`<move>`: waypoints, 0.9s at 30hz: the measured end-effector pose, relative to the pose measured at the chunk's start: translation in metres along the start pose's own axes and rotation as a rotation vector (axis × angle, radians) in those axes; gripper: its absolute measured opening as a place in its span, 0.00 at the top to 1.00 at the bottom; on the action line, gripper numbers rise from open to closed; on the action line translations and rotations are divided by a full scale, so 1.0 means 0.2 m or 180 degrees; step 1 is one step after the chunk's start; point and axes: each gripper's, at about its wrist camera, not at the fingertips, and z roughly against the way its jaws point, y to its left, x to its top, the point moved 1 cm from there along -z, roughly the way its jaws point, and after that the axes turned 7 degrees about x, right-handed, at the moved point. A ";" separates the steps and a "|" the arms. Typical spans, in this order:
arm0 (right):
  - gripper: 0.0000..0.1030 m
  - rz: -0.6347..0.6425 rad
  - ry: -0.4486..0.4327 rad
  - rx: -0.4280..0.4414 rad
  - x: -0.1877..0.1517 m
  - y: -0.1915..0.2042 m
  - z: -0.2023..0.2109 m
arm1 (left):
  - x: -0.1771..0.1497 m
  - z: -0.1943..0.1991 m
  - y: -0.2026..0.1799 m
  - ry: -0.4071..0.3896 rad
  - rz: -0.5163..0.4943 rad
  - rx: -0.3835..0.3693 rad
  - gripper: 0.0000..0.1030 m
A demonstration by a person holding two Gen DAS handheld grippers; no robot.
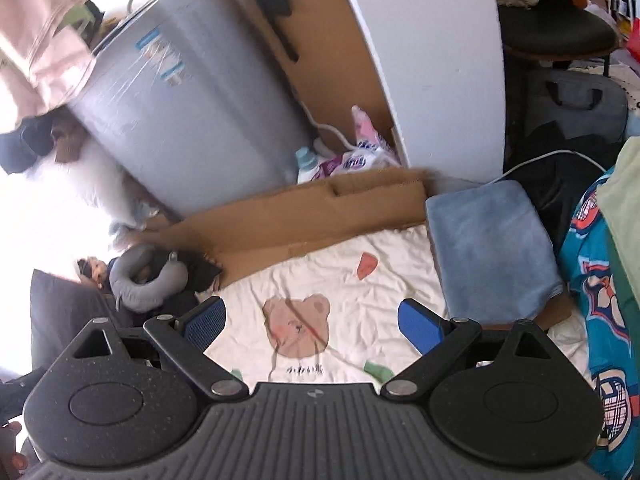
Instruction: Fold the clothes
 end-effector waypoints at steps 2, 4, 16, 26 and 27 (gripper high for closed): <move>0.06 0.0094 0.0005 -0.0059 -0.05 0.05 0.00 | -0.04 0.03 0.01 -0.0068 -0.0021 0.0033 0.00; 0.06 0.0170 0.0034 -0.0079 -0.10 0.09 0.00 | -0.07 0.05 0.02 -0.0092 -0.0031 0.0033 0.00; 0.06 0.0558 0.0100 0.0073 -0.38 0.15 -0.11 | -0.34 -0.09 -0.02 -0.0136 -0.0015 0.0262 0.00; 0.06 0.0643 0.0123 -0.0008 -0.53 0.04 -0.22 | -0.51 -0.26 -0.08 -0.0079 -0.0050 0.0440 0.00; 0.06 0.0640 0.0131 -0.0011 -0.54 0.02 -0.23 | -0.53 -0.27 -0.09 -0.0081 -0.0082 0.0464 0.00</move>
